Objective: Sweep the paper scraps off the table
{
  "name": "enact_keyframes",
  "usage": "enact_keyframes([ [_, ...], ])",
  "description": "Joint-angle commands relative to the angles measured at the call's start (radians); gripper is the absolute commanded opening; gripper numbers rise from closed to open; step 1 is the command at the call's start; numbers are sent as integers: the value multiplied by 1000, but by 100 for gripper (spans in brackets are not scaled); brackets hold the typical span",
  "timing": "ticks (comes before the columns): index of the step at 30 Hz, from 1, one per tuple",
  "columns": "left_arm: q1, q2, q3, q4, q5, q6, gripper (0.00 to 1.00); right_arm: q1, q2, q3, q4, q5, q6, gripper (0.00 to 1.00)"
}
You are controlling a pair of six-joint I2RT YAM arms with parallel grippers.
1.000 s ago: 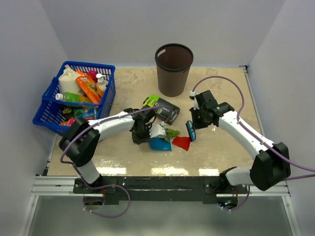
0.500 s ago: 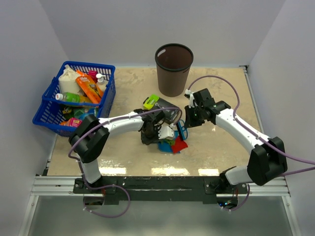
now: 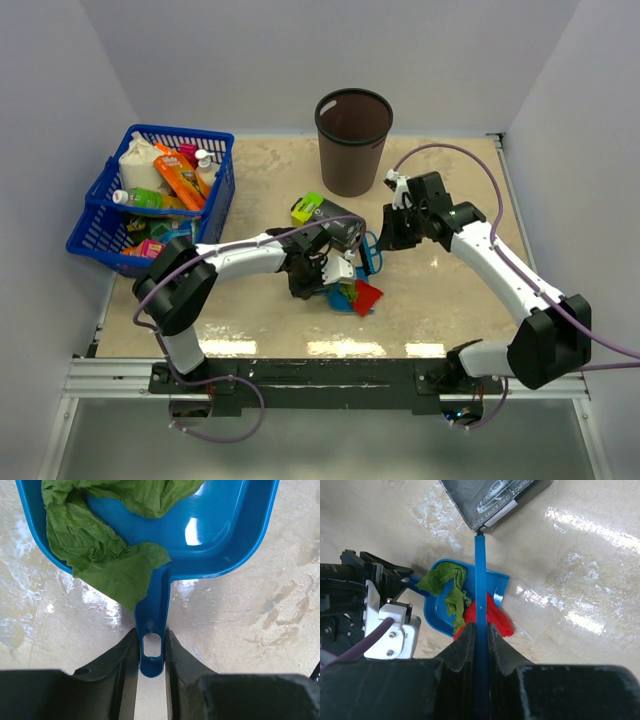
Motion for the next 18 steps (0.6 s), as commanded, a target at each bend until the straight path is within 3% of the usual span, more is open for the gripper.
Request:
enact_keyframes([
  [1,2,-50,-33,71,57,1,0,-9,-21,40,16,-59,1,0],
  [13,4,-92,-35,64,76,2,0,-142,-15,154,43,-24,-5,0],
  [18,2,-114,-26,53,76,4,0,-155,-18,135,47,256,-66,0],
])
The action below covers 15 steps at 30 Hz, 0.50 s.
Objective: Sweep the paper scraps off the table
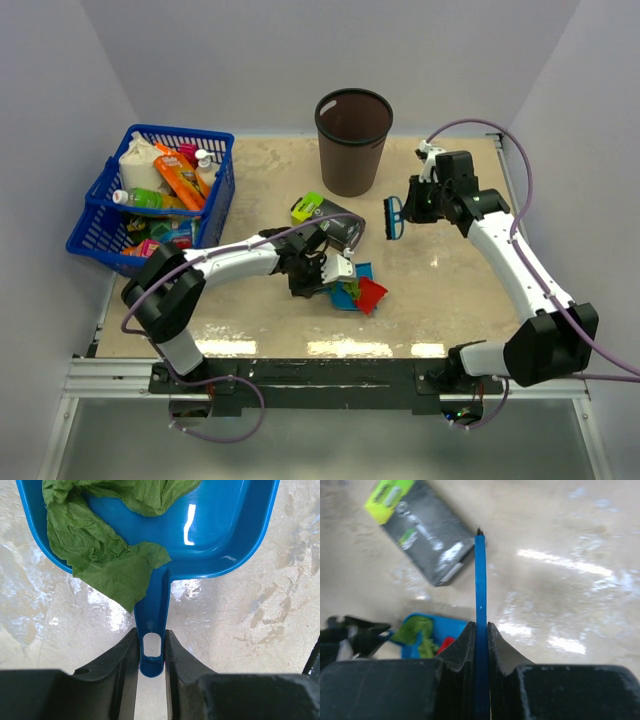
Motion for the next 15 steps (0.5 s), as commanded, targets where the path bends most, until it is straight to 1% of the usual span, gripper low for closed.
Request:
enact_keyframes([
  [1,4,-57,14,12,37,2,0,-13,-21,7,21,259,-53,0],
  [3,4,-71,22,3,38,2,0,-30,-26,-22,21,293,-51,0],
  [10,20,-97,77,-48,29,-10,0,-69,-67,-90,38,275,-28,0],
  [15,63,-120,140,-92,47,-12,0,-85,-94,-136,34,333,-31,0],
])
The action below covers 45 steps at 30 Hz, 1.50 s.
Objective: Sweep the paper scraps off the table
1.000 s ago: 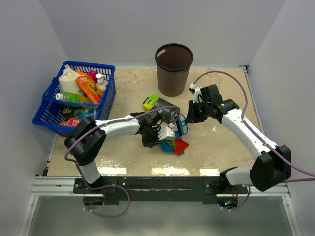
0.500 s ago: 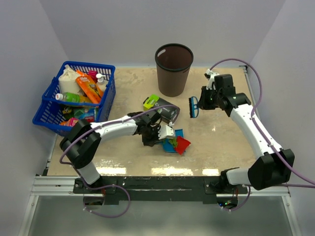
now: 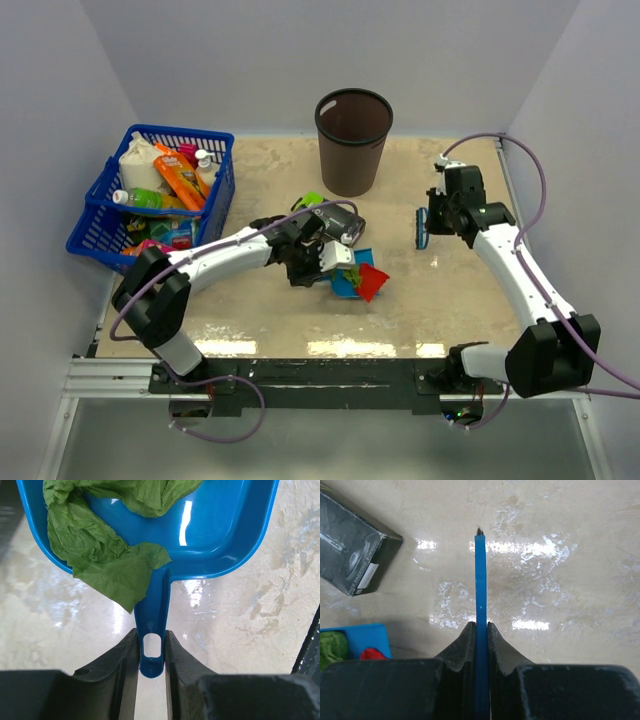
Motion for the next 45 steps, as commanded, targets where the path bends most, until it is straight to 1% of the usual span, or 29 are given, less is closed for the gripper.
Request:
enact_keyframes([
  [1,42,-72,94,-38,45,-15,0,-20,-48,-26,27,64,0,0],
  [9,123,-83,267,-98,65,-48,0,-59,-60,-54,28,20,25,0],
  [14,160,-67,379,-104,30,-49,0,-79,-59,-63,24,-6,39,0],
  [18,187,-38,465,-97,-7,-80,0,-90,-54,-63,19,-22,43,0],
  [21,212,-3,536,-88,-43,-113,0,-95,-47,-60,19,-33,45,0],
  [22,220,12,551,-71,-95,-130,0,-95,-44,-59,22,-36,46,0],
  [27,255,58,645,-20,-160,-222,0,-102,-37,-63,39,-45,49,0],
  [32,292,132,755,15,-254,-253,0,-113,-53,-82,36,-46,46,0],
  [35,310,184,835,32,-293,-253,0,-127,-71,-103,34,-66,53,0],
  [38,325,241,919,41,-294,-233,0,-141,-83,-126,34,-77,59,0],
  [40,335,282,965,57,-335,-219,0,-150,-93,-138,39,-83,68,0],
  [42,336,327,1045,67,-353,-204,0,-158,-93,-143,48,-91,68,0],
  [45,336,371,1129,119,-404,-169,0,-165,-100,-149,48,-94,71,0],
])
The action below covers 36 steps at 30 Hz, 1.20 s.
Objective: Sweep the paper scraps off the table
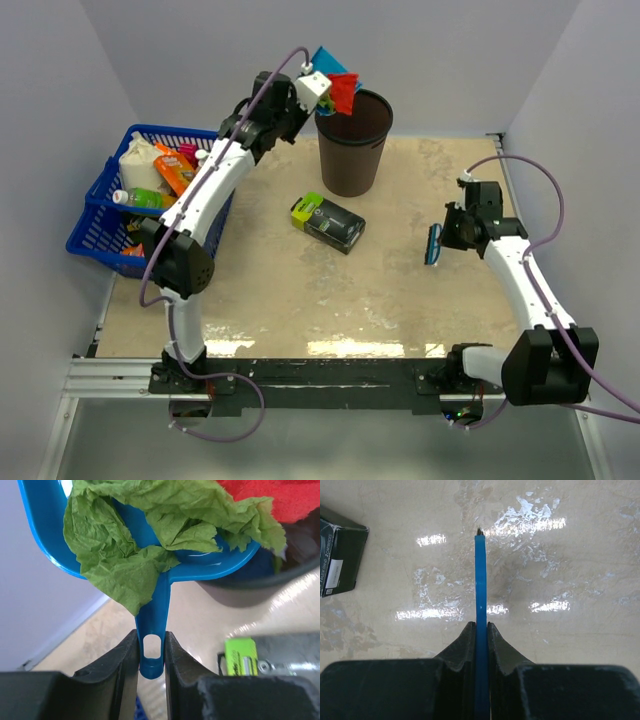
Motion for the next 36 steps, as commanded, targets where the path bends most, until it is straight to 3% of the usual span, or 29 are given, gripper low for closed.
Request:
enact_keyframes([
  [1,5,76,153,136,-109,52,0,-17,-32,-9,42,-26,27,0],
  [5,4,146,216,271,-197,170,0,-24,-46,-21,45,-37,33,0],
  [12,-4,218,218,509,-232,425,0,-67,-69,-53,37,-52,42,0],
  [19,-21,196,76,708,-215,723,0,-98,-83,-76,34,-60,46,0],
  [26,-42,140,-124,835,-194,1150,0,-110,-83,-82,46,-71,47,0],
  [36,-73,97,-256,1089,-244,1232,0,-113,-72,-84,49,-85,46,0],
])
